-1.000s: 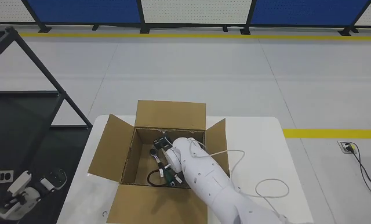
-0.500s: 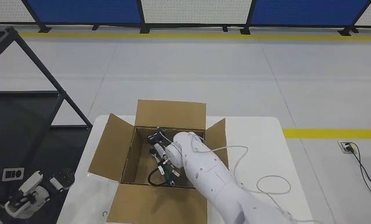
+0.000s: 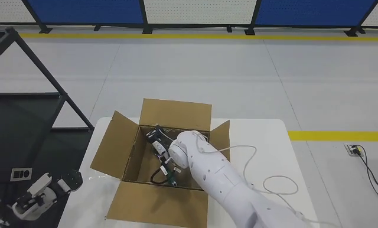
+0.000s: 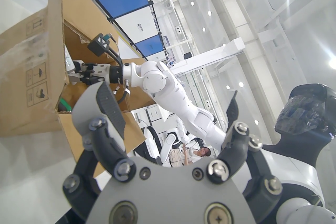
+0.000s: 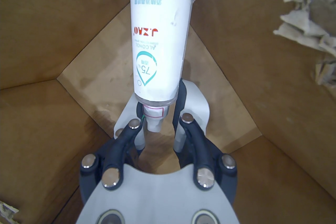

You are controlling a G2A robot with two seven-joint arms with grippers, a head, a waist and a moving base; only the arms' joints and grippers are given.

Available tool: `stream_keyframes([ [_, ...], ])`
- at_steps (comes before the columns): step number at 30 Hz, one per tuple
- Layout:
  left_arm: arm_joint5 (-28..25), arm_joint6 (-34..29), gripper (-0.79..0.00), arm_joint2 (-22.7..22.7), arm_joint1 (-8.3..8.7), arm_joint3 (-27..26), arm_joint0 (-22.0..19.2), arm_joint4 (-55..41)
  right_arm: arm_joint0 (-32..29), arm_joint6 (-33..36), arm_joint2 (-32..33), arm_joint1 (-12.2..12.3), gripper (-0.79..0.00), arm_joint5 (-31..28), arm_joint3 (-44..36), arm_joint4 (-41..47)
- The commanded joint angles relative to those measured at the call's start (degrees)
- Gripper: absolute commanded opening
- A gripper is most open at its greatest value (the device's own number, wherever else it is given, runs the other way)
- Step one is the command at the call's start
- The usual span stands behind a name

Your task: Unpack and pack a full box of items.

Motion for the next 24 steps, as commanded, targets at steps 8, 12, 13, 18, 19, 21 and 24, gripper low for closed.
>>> stream_keyframes([
  [8,0.0,0.3,0.000,0.7,0.12,-0.3,-0.2,0.2,-3.7,8.3,4.3,7.5,-0.785,3.9,-18.5,-5.3],
  [12,0.2,0.3,0.000,1.0,0.18,-0.4,-0.3,0.2,-9.6,14.5,9.7,13.3,-0.785,6.1,-35.4,-10.7],
  [13,0.2,0.3,0.000,1.1,0.20,-0.4,-0.3,0.3,-11.9,16.1,11.6,14.9,-0.785,6.4,-40.6,-12.5],
  [18,0.1,0.2,0.000,1.5,0.27,-0.5,-0.4,0.5,-26.8,23.9,23.6,22.0,-0.785,6.4,-66.2,-21.5],
  [19,0.1,0.3,0.000,1.5,0.28,-0.5,-0.4,0.5,-29.4,25.5,25.7,22.9,-0.785,6.2,-69.7,-22.5],
  [21,0.0,0.3,0.000,1.5,0.31,-0.5,-0.4,0.6,-31.3,27.1,27.5,23.5,-0.785,7.0,-72.4,-23.5],
  [24,-0.2,0.6,0.000,1.3,0.36,-0.4,-0.5,0.5,-31.3,27.1,27.5,23.5,-0.785,7.0,-72.4,-23.5],
])
